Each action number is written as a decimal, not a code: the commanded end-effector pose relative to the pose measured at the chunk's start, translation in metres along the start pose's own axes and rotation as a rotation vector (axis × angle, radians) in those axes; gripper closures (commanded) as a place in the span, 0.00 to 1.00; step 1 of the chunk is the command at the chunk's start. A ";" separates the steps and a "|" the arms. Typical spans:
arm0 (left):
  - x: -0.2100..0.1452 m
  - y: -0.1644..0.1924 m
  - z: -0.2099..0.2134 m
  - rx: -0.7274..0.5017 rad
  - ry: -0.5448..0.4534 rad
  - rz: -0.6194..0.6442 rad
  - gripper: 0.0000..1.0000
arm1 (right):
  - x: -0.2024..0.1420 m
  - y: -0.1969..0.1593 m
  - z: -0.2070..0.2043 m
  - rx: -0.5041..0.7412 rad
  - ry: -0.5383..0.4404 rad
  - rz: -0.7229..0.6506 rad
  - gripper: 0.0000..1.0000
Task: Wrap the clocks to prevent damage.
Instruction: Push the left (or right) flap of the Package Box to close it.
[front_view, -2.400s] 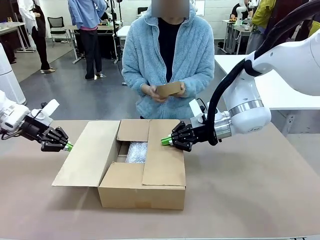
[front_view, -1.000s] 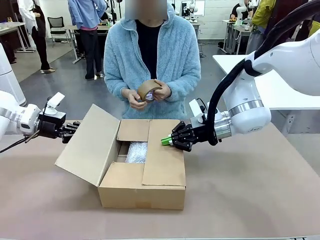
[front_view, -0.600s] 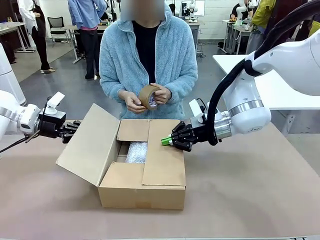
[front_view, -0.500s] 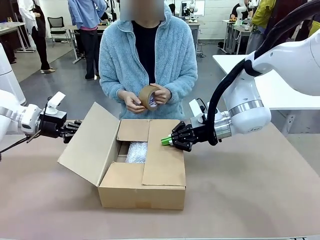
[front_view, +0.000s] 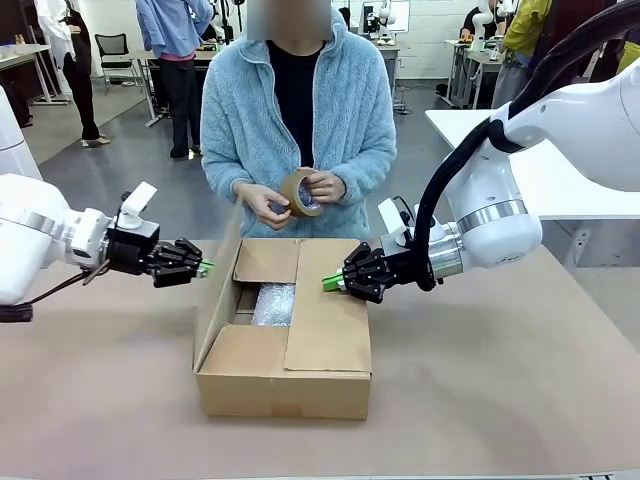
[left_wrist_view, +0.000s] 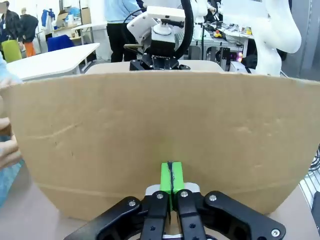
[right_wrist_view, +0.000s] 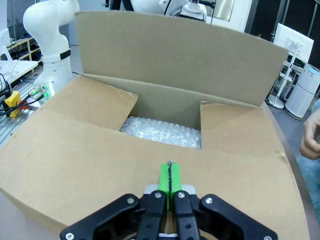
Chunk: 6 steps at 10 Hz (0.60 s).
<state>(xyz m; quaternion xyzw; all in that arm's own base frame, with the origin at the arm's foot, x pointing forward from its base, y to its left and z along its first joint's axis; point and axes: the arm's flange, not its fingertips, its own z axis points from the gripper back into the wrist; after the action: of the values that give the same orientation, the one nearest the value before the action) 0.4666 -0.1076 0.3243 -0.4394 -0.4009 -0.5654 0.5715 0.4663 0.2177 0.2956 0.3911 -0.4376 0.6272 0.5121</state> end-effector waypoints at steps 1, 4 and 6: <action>-0.010 0.010 -0.024 0.020 0.018 -0.026 1.00 | -0.006 0.001 -0.002 -0.002 0.011 -0.010 0.99; -0.024 0.015 -0.052 -0.003 0.066 -0.037 1.00 | -0.006 0.001 -0.002 -0.002 0.011 -0.010 0.99; -0.032 0.018 -0.054 -0.011 0.093 -0.020 1.00 | -0.006 0.001 -0.002 -0.002 0.011 -0.010 0.99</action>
<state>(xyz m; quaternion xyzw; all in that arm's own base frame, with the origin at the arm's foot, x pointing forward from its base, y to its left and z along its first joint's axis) 0.4785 -0.1464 0.3007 -0.4377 -0.3780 -0.5806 0.5731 0.4663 0.2177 0.2956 0.3910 -0.4376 0.6272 0.5121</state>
